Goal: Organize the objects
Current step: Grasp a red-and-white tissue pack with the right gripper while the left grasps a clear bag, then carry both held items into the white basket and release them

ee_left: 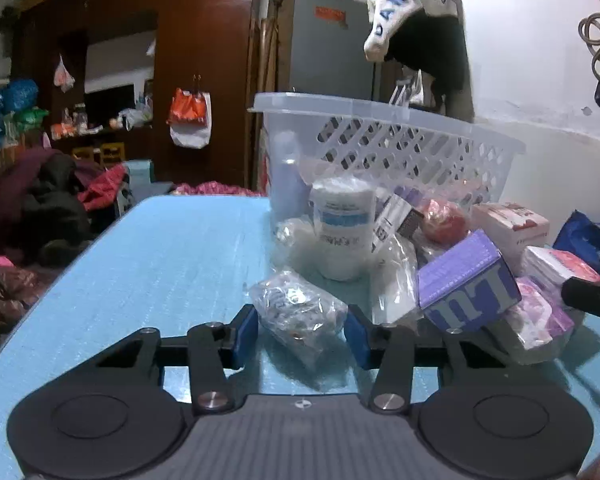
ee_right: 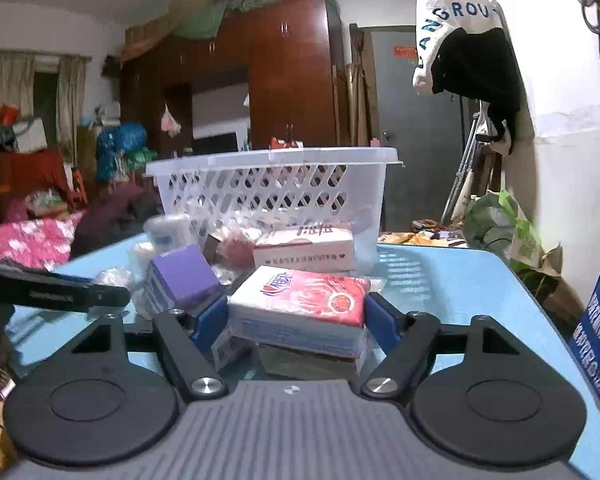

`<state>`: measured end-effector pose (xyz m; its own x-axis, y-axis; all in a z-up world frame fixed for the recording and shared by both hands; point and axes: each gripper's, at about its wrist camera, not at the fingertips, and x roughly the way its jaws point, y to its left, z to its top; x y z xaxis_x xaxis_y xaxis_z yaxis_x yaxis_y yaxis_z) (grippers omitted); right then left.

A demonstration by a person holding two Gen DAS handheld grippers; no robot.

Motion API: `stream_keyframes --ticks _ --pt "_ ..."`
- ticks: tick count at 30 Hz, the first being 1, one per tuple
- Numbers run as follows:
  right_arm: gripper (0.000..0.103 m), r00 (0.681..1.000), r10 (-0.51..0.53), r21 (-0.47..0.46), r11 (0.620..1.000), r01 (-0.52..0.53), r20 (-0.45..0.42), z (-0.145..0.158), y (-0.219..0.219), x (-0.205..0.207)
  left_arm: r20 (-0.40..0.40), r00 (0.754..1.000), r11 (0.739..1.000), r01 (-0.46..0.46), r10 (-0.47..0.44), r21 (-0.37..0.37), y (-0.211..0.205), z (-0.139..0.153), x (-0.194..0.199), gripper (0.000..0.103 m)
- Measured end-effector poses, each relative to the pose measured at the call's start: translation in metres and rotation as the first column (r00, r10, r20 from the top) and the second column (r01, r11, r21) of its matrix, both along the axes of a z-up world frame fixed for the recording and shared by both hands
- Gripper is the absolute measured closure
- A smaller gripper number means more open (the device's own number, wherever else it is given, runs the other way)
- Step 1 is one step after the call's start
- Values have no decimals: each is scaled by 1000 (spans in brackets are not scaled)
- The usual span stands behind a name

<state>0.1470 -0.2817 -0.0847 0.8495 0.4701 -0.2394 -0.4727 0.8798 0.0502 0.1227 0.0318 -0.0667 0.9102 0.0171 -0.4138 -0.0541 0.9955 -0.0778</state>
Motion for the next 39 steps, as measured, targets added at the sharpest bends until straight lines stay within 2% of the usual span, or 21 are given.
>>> stream_keyframes --ticks 2,5,10,14,19,32,34,37,39 --pt "26 1000 -2 26 1000 2 24 1 -5 -6 66 998 999 5 -3 -34 3 1 -8 52" --pt "26 998 -9 66 998 6 55 2 -15 -14 177 984 999 3 5 -43 5 3 -27 52" --pt "26 997 -2 117 993 -6 76 5 -25 -20 291 956 997 59 -44 -43 1 10 -48 52" --pt "26 996 2 126 992 -13 84 6 -25 -21 313 942 993 121 -118 9 -11 8 -52 52" --pt "26 995 6 139 990 -20 102 6 -24 -25 371 920 992 121 -125 35 -17 7 -61 52" --pt "26 992 47 146 987 -65 119 9 -23 -25 409 908 995 101 -86 -15 -3 8 -65 52" --pt "26 988 49 117 991 -66 144 20 -19 -24 414 903 991 133 -114 -15 2 22 -59 52" --pt "26 978 77 88 991 -96 196 54 -14 -8 438 887 989 141 -149 51 5 68 -35 52" --pt "26 971 95 60 992 -111 220 84 -4 15 407 896 984 164 -179 73 3 105 -1 52"
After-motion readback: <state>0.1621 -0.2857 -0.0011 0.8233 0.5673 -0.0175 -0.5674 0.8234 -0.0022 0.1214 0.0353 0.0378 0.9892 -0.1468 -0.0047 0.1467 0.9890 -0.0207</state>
